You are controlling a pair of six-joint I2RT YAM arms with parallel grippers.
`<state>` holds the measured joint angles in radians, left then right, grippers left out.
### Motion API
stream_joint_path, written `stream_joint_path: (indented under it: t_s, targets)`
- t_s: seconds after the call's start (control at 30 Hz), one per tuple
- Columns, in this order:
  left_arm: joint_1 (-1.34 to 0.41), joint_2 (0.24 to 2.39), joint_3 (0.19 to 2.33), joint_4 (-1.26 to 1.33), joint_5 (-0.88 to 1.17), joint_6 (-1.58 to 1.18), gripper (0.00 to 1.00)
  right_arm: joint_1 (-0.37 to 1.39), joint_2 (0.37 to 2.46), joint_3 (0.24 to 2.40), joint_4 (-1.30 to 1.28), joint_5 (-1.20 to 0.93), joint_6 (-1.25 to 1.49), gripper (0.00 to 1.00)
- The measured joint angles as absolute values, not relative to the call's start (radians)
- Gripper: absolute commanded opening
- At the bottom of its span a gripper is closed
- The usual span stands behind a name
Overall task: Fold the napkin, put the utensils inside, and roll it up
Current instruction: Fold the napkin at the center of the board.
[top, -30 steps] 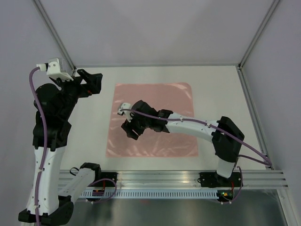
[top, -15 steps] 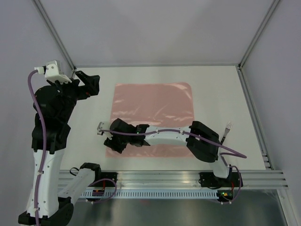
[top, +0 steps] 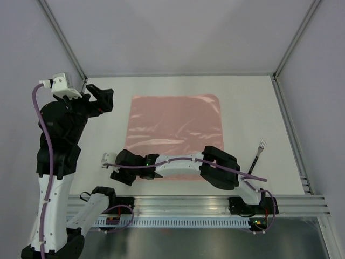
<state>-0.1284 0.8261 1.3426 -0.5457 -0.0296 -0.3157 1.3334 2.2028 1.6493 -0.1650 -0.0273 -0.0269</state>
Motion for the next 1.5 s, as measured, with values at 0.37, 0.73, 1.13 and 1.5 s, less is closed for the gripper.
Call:
stream_joint_path:
  t_s: [0.37, 0.73, 1.13, 1.5]
  targets:
    - [-0.128, 0.813, 1.308, -0.552, -0.044, -0.3, 1.0, 1.333, 2.269, 1.664, -0.146, 0.03, -0.048, 0.57]
    - [-0.128, 0.803, 1.279, -0.553, -0.051, -0.296, 1.0, 1.333, 2.291, 1.686, -0.142, 0.051, -0.054, 0.45]
    - [-0.128, 0.796, 1.255, -0.553, -0.052, -0.287, 1.0, 1.333, 2.294, 1.687, -0.142, 0.078, -0.06, 0.17]
    - [-0.128, 0.784, 1.252, -0.553, -0.053, -0.279, 1.0, 1.333, 2.294, 1.705, -0.152, 0.106, -0.061, 0.01]
